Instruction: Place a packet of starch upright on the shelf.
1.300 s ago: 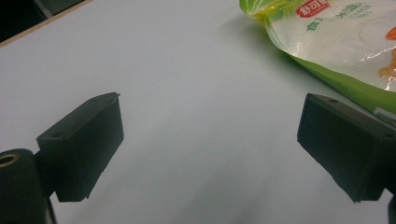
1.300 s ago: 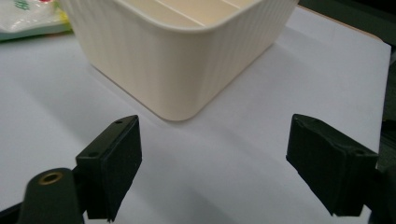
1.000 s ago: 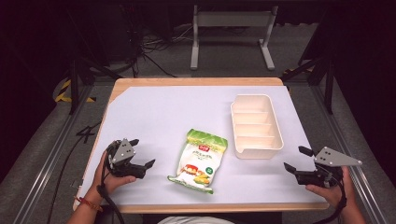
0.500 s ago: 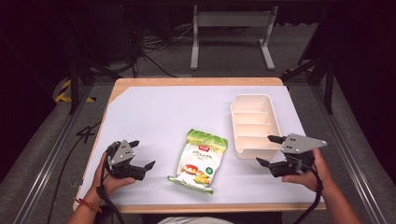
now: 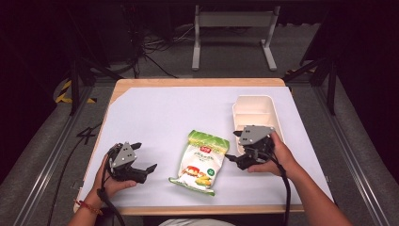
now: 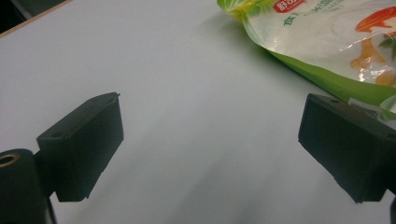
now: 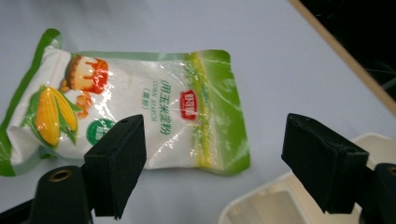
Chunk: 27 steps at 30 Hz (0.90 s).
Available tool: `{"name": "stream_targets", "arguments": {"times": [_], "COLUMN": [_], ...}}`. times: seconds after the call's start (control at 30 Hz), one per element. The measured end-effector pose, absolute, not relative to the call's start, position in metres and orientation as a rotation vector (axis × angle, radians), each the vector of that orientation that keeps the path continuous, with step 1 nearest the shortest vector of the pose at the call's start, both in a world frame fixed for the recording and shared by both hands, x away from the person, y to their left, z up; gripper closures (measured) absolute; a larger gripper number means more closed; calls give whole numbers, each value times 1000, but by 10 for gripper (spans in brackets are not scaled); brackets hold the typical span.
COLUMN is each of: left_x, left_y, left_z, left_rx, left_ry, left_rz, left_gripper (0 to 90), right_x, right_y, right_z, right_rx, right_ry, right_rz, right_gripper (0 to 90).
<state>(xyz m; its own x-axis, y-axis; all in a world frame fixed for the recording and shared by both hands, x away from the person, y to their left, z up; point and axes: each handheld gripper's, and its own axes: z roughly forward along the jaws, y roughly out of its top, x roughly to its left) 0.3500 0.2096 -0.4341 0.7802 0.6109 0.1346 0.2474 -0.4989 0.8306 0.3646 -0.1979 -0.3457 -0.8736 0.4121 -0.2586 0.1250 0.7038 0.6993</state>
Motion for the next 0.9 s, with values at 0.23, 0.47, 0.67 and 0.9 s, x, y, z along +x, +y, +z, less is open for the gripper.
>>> {"name": "stream_targets", "arguments": {"times": [0.23,0.47,0.67,0.9], "left_x": [349,349,348,348], "left_y": [209,209,208,208], "left_z": [-434,-434,-434,-434], "left_rx": [2092,2095,2096,2097], "left_ry": [634,624,619,618], "left_rz": [525,526,523,517], "left_gripper": [76,76,76,76], "right_x": [390,415,430,451], "right_y": [-166,-142,-130,-110], "right_z": [-353,-367,-361,-373], "right_rx": [372,367,390,391], "right_ry": [2639,2775,2821,2896], "right_rz": [864,762,728,536], "right_gripper": [175,166,164,157]}}
